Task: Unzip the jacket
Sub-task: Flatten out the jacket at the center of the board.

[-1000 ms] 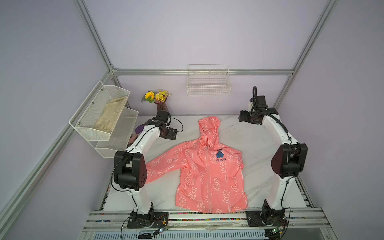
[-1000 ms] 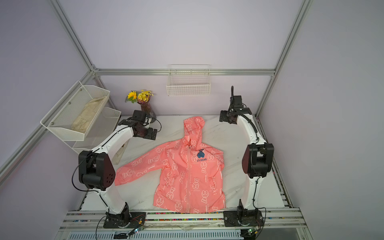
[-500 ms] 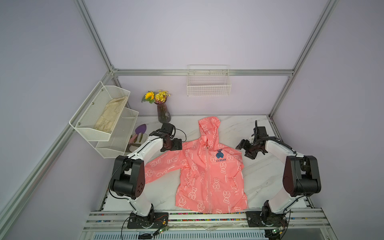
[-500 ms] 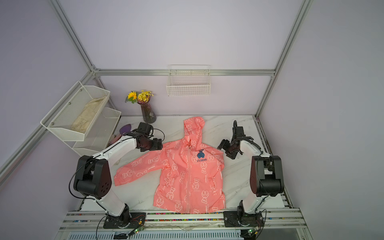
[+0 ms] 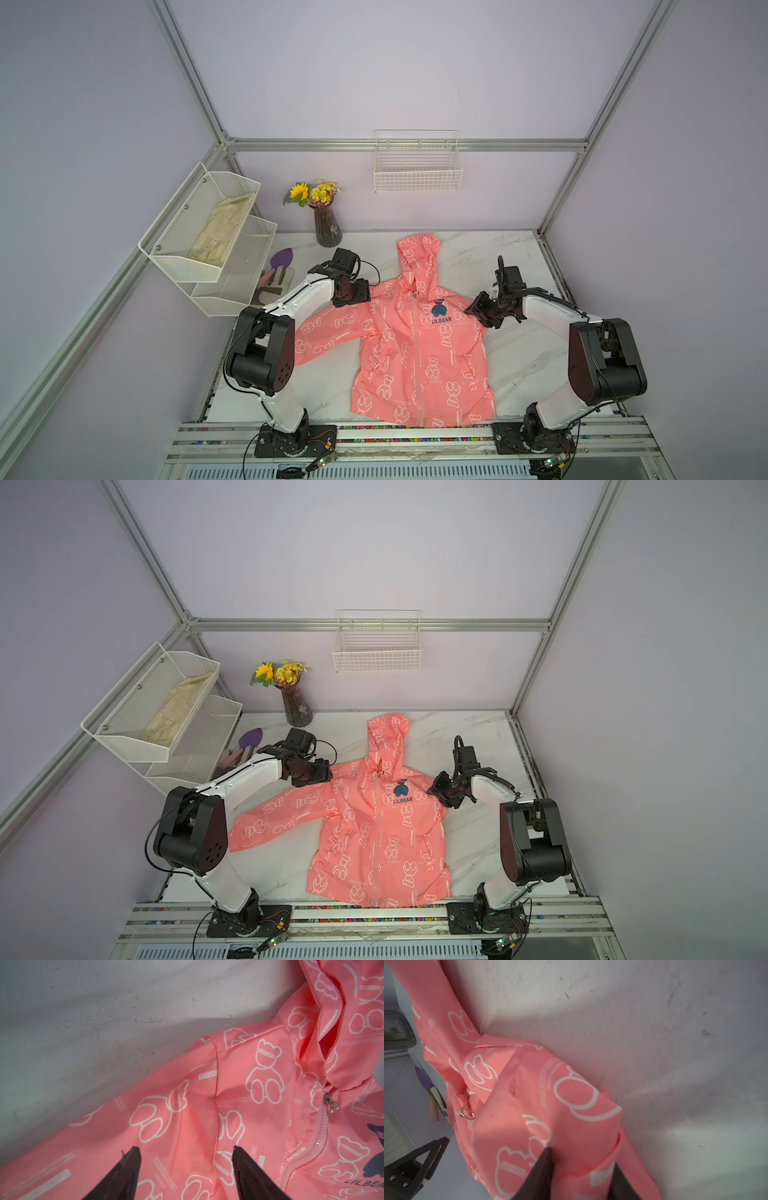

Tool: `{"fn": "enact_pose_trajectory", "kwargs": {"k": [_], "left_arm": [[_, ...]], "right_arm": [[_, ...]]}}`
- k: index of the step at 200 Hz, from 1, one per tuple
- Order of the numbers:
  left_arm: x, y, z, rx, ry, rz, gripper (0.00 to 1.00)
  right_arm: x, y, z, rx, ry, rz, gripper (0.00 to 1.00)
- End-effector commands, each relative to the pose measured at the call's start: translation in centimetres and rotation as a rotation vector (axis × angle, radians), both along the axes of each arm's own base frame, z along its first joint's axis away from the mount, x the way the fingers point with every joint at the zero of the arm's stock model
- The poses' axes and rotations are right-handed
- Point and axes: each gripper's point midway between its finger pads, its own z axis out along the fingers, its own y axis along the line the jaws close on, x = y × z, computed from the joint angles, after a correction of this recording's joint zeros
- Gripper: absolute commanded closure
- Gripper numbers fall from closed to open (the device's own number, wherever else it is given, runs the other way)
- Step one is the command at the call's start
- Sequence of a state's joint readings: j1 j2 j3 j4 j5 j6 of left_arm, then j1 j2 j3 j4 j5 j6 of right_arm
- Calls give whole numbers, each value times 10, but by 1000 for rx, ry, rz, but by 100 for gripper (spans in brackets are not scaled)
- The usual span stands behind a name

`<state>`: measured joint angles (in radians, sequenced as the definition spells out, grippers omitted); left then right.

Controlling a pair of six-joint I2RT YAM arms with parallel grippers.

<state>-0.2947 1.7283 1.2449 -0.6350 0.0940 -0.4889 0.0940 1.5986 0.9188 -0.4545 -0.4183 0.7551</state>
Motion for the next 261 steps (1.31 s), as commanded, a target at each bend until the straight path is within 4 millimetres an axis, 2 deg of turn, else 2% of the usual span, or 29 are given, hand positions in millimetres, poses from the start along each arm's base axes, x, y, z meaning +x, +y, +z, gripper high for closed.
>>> {"fn": "enact_pose_trajectory", "kwargs": {"k": [1, 7, 46, 67, 80, 88, 100, 108, 136, 151, 159, 167, 176, 190, 207, 226, 246, 257, 261], "left_arm": [[1, -2, -10, -19, -2, 12, 32], [1, -3, -12, -25, -1, 13, 32], [8, -4, -22, -50, -11, 13, 36], [15, -6, -24, -58, -11, -2, 38], [18, -4, -23, -54, -22, 1, 39], [20, -3, -22, -51, -31, 3, 39], [21, -1, -23, -53, -34, 10, 39], [21, 0, -25, -54, -34, 15, 39], [21, 5, -29, -59, -33, 43, 41], [20, 8, -28, -58, -40, 59, 41], [19, 9, -26, -56, -45, 66, 41], [18, 11, -25, -52, -49, 72, 41], [17, 13, -23, -48, -57, 79, 41], [16, 16, -19, -45, -73, 91, 41], [17, 17, -14, -54, -98, 101, 41], [19, 16, -12, -65, -107, 103, 41], [21, 14, -12, -76, -106, 99, 41], [23, 12, -10, -82, -109, 97, 41], [23, 12, -11, -84, -108, 96, 41]], "right_arm": [[27, -1, 29, 8, -102, -42, 95], [32, -3, 36, -6, -118, -44, 100], [70, -28, 74, -197, -195, -42, 100], [87, -52, 92, -405, -203, -13, 100], [96, -54, 106, -561, -212, 18, 100], [101, -46, 111, -644, -220, 56, 100], [106, -23, 109, -700, -220, 116, 100], [107, 0, 102, -726, -222, 167, 100], [94, 105, 49, -798, -192, 408, 100], [78, 164, 19, -704, -171, 511, 100], [69, 188, 9, -656, -166, 557, 100], [59, 208, 4, -615, -168, 596, 94], [51, 222, 4, -569, -167, 617, 86], [38, 237, 12, -452, -169, 630, 64], [32, 237, 39, -386, -215, 626, 44], [34, 224, 81, -330, -278, 594, 36], [52, 186, 115, -255, -316, 476, 34], [65, 161, 119, -248, -324, 411, 33], [72, 144, 118, -250, -316, 372, 32]]}}
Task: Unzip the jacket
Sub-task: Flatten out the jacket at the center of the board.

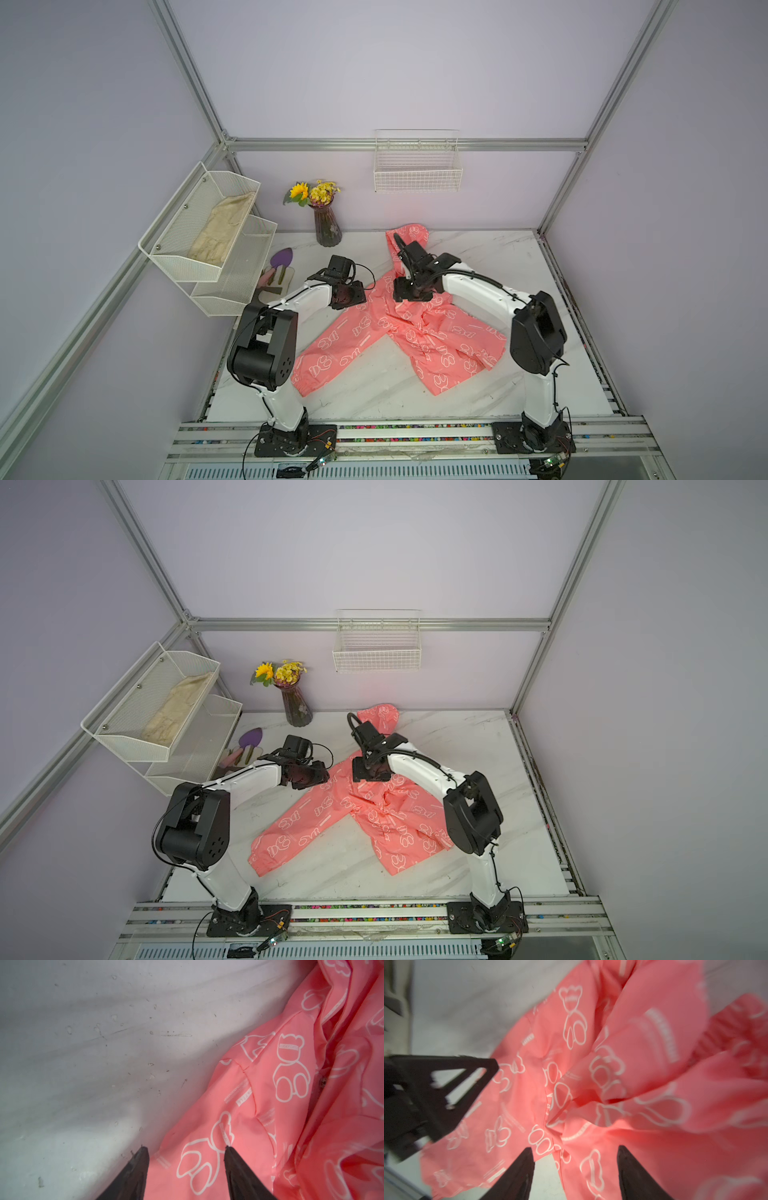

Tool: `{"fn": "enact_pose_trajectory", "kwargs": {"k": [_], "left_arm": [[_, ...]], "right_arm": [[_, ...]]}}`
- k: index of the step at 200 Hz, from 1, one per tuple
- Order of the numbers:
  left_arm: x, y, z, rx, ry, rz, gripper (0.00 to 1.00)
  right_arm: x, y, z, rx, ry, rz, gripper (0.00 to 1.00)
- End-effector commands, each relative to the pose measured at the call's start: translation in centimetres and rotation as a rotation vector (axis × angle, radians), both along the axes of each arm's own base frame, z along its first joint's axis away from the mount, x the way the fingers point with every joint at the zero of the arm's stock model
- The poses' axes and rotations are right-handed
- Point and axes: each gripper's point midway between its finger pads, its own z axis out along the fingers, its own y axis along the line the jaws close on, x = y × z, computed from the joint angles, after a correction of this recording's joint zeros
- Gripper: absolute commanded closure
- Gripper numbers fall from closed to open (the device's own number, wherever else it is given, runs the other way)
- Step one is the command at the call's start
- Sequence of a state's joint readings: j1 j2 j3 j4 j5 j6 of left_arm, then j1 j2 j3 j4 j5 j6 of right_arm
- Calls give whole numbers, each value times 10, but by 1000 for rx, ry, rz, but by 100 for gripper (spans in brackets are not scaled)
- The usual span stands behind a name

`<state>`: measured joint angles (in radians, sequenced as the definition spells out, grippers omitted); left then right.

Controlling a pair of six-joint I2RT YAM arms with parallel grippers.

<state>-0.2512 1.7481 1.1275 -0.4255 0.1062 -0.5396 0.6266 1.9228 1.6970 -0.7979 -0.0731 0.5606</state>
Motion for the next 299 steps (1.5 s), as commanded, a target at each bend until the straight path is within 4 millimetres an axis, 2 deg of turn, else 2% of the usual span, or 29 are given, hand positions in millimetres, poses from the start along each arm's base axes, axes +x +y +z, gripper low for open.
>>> {"fn": "enact_pose_trajectory", "kwargs": {"k": [1, 24, 46, 61, 92, 97, 121, 140, 156, 175, 196, 213, 239, 256, 287, 299], "left_arm": [[8, -1, 15, -32, -55, 14, 41], [9, -3, 17, -42, -59, 7, 41], [7, -4, 16, -48, -53, 3, 41], [5, -5, 14, -51, -44, 1, 41], [-1, -2, 7, -42, -16, 7, 41], [-2, -2, 6, -40, -10, 9, 41], [-7, -1, 0, -44, 12, 18, 42], [-10, -2, -6, -47, 29, 21, 42], [-11, -3, -8, -51, 35, 22, 42], [-11, -4, -9, -50, 36, 25, 42], [-12, -3, -11, -51, 42, 36, 44], [-14, -3, -16, -59, 45, 52, 45], [-20, 0, -26, -63, 54, 82, 47], [-24, 3, -31, -56, 59, 97, 48], [-29, 9, -39, -41, 61, 122, 48], [-30, 10, -40, -39, 56, 129, 49]], "right_arm": [[28, -54, 22, 95, -26, -148, 32], [53, -121, -5, 136, 30, -306, 32], [66, -152, -38, 204, 99, -384, 32], [69, -153, -60, 215, 149, -386, 31], [69, -141, -90, 301, 212, -413, 31], [74, -139, -90, 322, 194, -413, 31], [70, -130, -101, 365, 224, -400, 35], [69, -125, -100, 398, 222, -387, 41], [70, -121, -95, 428, 221, -376, 50], [70, -118, -90, 441, 214, -363, 70], [69, -116, -79, 455, 198, -350, 100], [69, -107, -58, 523, 169, -309, 100], [76, -116, -22, 474, 83, -312, 100], [79, -132, 2, 374, 3, -317, 100], [74, -169, 29, 135, -71, -345, 100], [72, -189, 34, 23, -98, -372, 100]]}}
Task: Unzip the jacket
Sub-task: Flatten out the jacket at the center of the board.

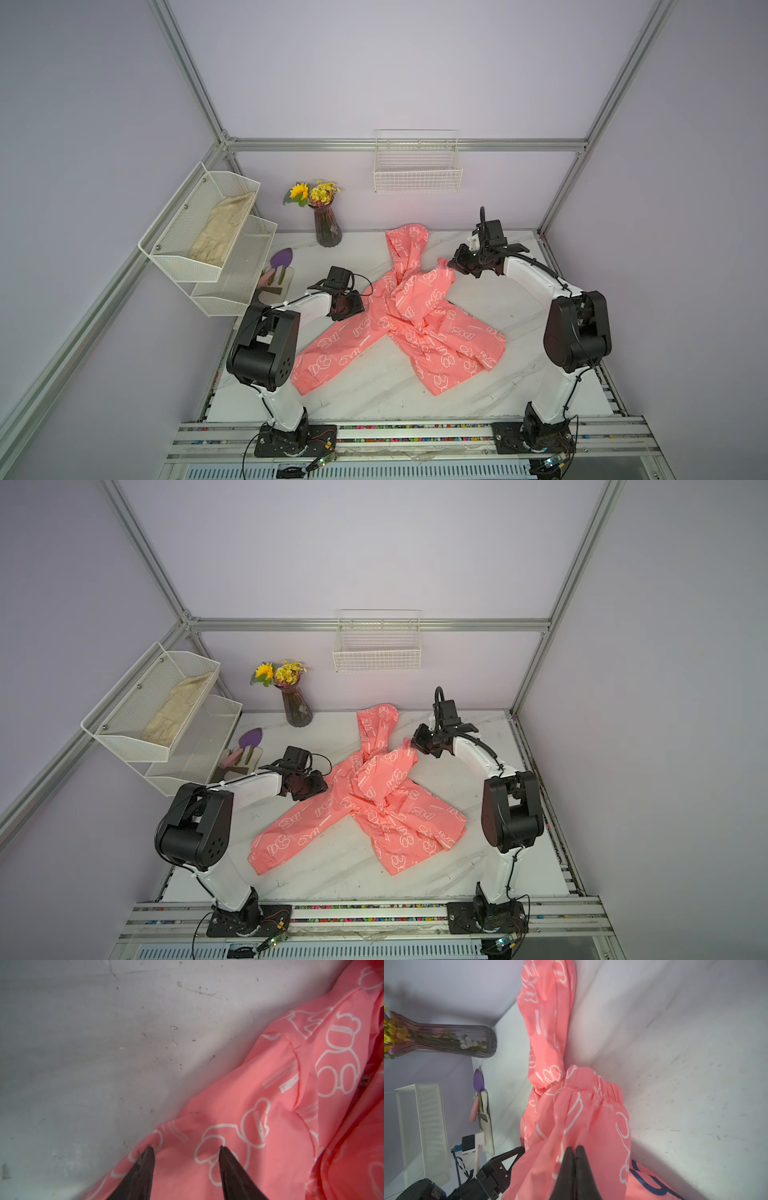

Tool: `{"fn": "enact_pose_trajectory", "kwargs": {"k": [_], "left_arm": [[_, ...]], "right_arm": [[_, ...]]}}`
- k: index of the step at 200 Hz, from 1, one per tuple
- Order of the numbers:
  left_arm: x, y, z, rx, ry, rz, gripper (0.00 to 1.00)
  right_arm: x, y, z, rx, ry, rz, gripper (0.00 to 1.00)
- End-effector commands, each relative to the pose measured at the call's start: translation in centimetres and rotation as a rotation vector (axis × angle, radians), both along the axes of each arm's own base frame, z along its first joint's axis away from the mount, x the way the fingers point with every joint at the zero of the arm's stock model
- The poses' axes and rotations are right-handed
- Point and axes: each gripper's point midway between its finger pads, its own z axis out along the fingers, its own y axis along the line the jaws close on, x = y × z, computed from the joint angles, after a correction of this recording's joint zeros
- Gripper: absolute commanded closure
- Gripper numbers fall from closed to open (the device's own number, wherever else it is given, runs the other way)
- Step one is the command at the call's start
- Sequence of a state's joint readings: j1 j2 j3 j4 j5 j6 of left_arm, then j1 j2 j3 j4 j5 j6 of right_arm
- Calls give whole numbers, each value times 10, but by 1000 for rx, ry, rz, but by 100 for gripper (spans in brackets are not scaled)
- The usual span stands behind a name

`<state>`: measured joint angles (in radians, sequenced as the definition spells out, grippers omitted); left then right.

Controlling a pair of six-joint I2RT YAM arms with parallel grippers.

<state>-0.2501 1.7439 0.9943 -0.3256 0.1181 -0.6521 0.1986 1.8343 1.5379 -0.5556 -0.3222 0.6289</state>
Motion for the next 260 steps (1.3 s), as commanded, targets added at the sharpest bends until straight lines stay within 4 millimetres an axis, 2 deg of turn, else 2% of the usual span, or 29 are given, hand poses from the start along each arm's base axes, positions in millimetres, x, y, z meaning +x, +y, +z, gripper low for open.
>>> {"fn": "enact_pose_trajectory", "kwargs": {"k": [1, 16, 41, 63, 80, 101, 120, 126, 130, 137, 141, 152, 173, 188, 202, 207, 212, 233, 260], "left_arm": [[-9, 6, -7, 15, 0, 36, 49], [-9, 8, -7, 18, -5, 41, 49], [-9, 12, -4, 44, -13, 36, 50], [-7, 18, 1, 70, -34, 29, 50], [-4, 25, 4, 87, -38, 31, 50], [0, 37, 7, 108, -40, 44, 50], [4, 49, 14, 135, -47, 49, 50], [5, 51, 18, 144, -53, 45, 50], [6, 53, 21, 149, -58, 47, 50], [8, 56, 27, 164, -69, 42, 48], [8, 58, 30, 172, -73, 39, 46], [12, 61, 42, 198, -94, 27, 38], [15, 63, 64, 220, -119, 19, 22], [12, 59, 81, 197, -133, 9, 20], [3, 51, 90, 156, -133, 6, 18], [-2, 47, 92, 137, -128, 6, 17], [-7, 42, 92, 116, -123, 3, 17], [-33, 7, 85, 42, -85, -69, 15], [-69, -40, 60, -25, 19, -112, 14]], "right_arm": [[-14, -44, 14, -275, 0, -55, 100], [-17, -74, 14, -448, 13, -100, 100], [-21, -141, 17, -748, 41, -200, 100], [-17, -209, 23, -902, 73, -293, 100], [-15, -251, 22, -1007, 113, -334, 100], [-8, -286, 25, -1131, 136, -371, 100], [7, -299, 23, -1181, 137, -331, 100], [10, -300, 21, -1179, 152, -318, 95], [11, -300, 20, -1173, 165, -311, 87], [11, -298, 17, -1152, 187, -299, 60], [11, -296, 15, -1132, 197, -289, 49], [8, -288, 10, -1076, 224, -272, 39], [-9, -279, 14, -981, 267, -313, 33], [-15, -262, 27, -876, 223, -299, 32], [-19, -237, 39, -729, 152, -261, 31], [-22, -224, 42, -659, 129, -242, 14], [-24, -209, 43, -585, 108, -217, 12], [-46, -149, 24, -329, 91, -90, 12], [-87, -119, -19, -339, 197, -17, 12]]}}
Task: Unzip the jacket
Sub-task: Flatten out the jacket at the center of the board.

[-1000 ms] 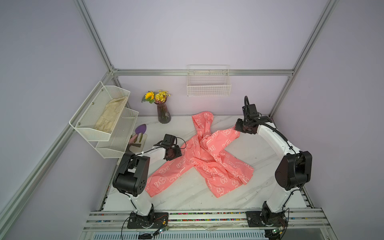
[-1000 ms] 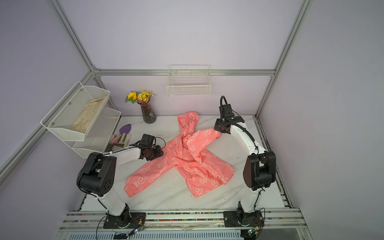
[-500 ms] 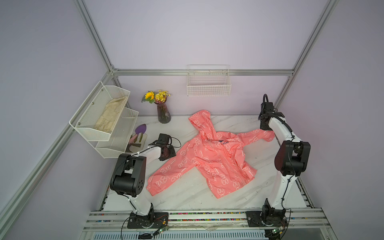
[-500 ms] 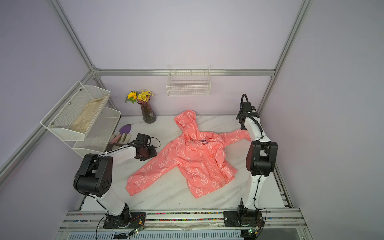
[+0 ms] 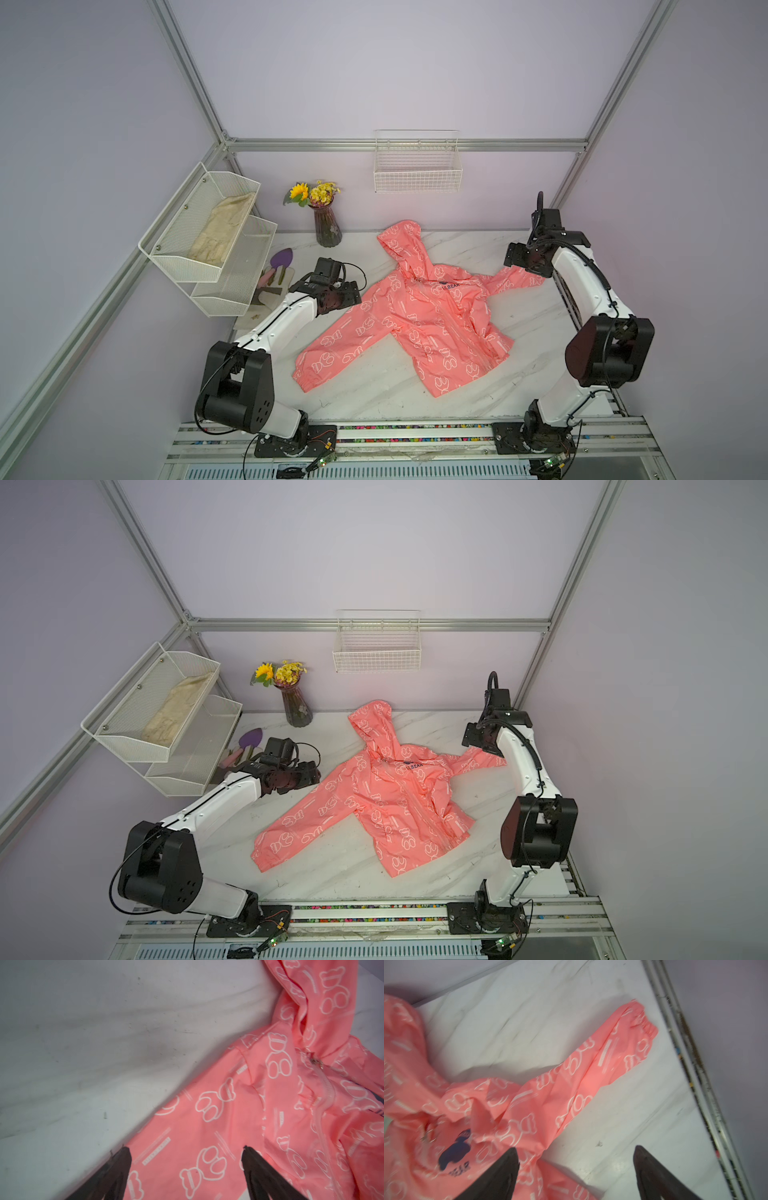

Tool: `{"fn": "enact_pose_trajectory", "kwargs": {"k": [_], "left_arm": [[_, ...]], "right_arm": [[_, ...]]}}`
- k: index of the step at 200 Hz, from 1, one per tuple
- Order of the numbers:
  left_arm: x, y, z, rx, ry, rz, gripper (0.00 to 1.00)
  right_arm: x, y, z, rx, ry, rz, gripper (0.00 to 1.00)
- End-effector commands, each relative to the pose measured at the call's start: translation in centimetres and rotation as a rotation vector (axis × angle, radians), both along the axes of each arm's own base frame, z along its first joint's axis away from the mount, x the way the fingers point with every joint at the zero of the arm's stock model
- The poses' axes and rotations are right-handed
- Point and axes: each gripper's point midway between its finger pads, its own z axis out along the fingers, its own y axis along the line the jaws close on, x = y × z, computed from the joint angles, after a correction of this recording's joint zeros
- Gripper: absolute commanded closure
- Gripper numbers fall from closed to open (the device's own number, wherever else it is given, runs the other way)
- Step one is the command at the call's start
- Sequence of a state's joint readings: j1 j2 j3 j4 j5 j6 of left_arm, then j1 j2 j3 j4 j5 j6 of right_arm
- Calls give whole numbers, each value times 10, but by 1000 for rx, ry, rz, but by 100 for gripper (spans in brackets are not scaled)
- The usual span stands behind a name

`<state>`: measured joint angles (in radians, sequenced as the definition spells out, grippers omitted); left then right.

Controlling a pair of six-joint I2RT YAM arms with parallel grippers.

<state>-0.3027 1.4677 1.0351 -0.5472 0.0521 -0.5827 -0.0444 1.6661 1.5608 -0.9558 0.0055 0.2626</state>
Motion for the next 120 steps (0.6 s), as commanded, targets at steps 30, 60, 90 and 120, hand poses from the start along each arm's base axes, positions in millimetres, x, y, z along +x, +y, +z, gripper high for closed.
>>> {"fn": "enact_pose_trajectory", "kwargs": {"k": [30, 60, 90, 120], "left_arm": [[-69, -79, -59, -142, 249, -57, 14], [-69, -98, -87, -226, 324, -20, 21], [-48, -106, -100, -228, 317, -6, 36], [-10, -89, -106, -186, 285, 33, 60]], "right_arm": [[-51, 74, -70, 181, 169, 100, 13], [-57, 96, -103, 230, 220, 129, 17], [-51, 115, -126, 255, 259, 164, 25], [-36, 134, -132, 347, 252, 192, 49]]}}
